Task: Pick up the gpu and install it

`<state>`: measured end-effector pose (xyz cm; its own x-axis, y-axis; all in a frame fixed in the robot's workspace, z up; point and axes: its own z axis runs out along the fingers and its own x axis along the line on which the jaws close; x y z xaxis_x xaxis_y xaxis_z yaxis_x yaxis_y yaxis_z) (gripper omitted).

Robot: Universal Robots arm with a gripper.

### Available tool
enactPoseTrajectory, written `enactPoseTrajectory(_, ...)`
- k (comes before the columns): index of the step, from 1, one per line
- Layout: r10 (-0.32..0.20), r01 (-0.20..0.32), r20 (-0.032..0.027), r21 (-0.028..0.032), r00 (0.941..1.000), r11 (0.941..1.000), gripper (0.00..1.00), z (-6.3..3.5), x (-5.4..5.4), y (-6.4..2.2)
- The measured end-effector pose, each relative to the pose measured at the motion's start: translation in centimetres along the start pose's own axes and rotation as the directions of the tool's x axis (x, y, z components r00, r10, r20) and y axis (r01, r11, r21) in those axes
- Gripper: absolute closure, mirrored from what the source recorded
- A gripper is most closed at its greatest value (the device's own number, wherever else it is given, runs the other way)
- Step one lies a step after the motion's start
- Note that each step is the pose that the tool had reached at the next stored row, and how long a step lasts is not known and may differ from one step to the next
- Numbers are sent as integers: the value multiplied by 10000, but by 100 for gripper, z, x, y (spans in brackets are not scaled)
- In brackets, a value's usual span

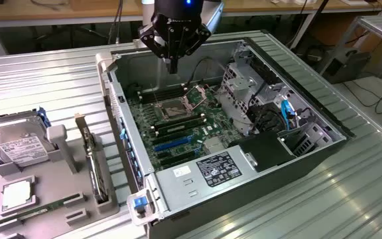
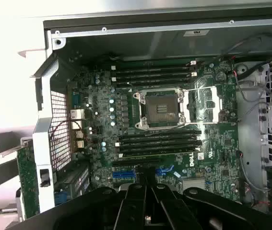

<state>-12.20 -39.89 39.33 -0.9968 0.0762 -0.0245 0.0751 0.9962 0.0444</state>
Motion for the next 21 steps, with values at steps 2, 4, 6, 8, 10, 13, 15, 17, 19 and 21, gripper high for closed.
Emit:
enactPoseTrajectory(2,0,0,0,1,10000,10000,89,0,0,0)
enactPoseTrajectory(4,0,0,0,0,10000,10000,89,0,0,0)
enactPoseTrajectory(6,0,0,0,1,10000,10000,89,0,0,0)
enactPoseTrajectory(8,0,0,0,1,10000,10000,89,0,0,0)
enactPoseTrajectory(10,0,0,-1,0,10000,10000,89,-1,0,-12)
enactPoseTrajectory(13,0,0,0,0,10000,10000,89,-5,8,-113)
enactPoseTrajectory(15,1,-1,2,1,10000,10000,89,-11,40,-214)
enactPoseTrajectory(17,-1,1,10,-1,10000,10000,89,-14,93,-257)
enactPoseTrajectory(19,0,0,19,-1,10000,10000,89,-17,160,-292)
enactPoseTrajectory(21,-2,2,30,-2,10000,10000,89,-21,246,-335)
